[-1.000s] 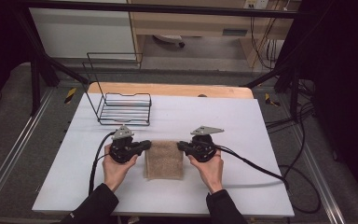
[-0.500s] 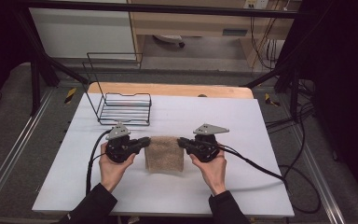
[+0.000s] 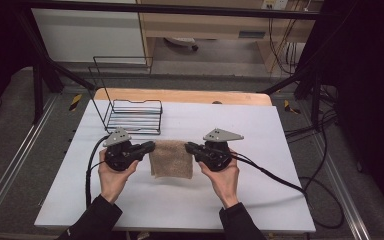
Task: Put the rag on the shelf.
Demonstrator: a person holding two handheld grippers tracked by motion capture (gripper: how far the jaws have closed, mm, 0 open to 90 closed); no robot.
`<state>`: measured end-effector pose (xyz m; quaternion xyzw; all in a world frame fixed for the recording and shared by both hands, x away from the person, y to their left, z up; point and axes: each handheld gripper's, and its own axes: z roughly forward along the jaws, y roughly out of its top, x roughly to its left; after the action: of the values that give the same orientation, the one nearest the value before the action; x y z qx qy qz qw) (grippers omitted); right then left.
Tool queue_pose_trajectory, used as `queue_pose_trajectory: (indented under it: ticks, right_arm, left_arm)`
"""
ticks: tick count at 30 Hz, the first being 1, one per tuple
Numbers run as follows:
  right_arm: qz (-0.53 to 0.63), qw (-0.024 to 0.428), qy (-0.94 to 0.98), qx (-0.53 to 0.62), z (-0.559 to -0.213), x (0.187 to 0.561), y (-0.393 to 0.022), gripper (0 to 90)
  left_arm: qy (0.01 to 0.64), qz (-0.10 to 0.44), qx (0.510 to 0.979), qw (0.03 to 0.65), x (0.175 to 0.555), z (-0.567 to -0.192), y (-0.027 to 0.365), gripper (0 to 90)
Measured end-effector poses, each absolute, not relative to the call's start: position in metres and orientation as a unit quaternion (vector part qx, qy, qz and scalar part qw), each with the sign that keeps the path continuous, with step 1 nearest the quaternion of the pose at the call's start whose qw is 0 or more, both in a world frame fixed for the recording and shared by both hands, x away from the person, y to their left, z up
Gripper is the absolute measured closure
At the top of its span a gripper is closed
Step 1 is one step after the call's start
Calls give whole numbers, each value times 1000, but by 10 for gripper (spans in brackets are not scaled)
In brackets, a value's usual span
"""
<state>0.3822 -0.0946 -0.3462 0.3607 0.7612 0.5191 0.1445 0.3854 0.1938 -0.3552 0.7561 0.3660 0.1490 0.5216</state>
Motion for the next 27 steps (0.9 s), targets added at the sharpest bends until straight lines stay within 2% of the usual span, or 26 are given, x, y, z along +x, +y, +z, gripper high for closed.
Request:
queue_pose_trajectory:
  ticks: [27]
  right_arm:
    - [558,165,746,323,-312,394,-50,855]
  left_arm:
    - [379,179,720,554,391,-321,241,857]
